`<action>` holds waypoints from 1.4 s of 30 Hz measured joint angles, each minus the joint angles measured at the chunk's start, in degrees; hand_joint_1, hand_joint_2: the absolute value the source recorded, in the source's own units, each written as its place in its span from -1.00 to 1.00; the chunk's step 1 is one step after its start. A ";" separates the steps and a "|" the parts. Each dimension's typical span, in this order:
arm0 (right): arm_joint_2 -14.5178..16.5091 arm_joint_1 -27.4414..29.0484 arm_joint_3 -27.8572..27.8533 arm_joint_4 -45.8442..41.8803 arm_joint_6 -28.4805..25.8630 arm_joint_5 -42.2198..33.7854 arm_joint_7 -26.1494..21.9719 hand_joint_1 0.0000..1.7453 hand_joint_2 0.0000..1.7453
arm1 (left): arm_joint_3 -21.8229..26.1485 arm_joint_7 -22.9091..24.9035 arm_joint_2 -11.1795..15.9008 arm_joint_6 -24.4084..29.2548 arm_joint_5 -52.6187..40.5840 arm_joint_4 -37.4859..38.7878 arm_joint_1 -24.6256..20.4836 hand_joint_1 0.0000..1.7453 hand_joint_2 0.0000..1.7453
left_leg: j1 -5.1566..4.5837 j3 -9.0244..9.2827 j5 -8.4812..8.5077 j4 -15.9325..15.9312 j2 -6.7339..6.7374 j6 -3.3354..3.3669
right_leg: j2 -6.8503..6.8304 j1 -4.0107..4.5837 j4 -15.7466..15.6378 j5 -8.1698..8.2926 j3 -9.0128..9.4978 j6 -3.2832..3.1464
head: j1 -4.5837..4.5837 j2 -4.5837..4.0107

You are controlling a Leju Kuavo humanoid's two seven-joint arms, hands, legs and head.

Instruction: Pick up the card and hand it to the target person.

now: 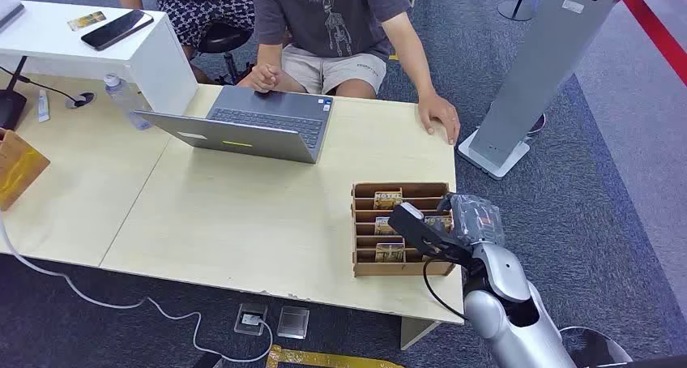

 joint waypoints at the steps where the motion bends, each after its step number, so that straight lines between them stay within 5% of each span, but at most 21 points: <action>1: 0.01 0.00 -0.04 0.07 -0.05 -0.05 0.00 0.08 1.00 | 0.00 0.05 -0.07 0.13 0.00 0.00 0.00 -1.00 1.00 | 0.00 0.00 0.00 0.00 0.00 0.00 | 0.00 0.00 0.00 0.00 0.00 0.00 | 0.00 0.00; 42: 0.39 0.68 -0.17 1.84 -0.58 -0.80 0.58 0.08 1.00 | 0.02 -0.73 -0.33 -2.04 -0.02 -0.01 0.00 -1.00 1.00 | 0.00 0.00 0.00 0.00 0.00 0.00 | 0.00 0.00 0.00 0.00 0.00 0.00 | 0.02 0.00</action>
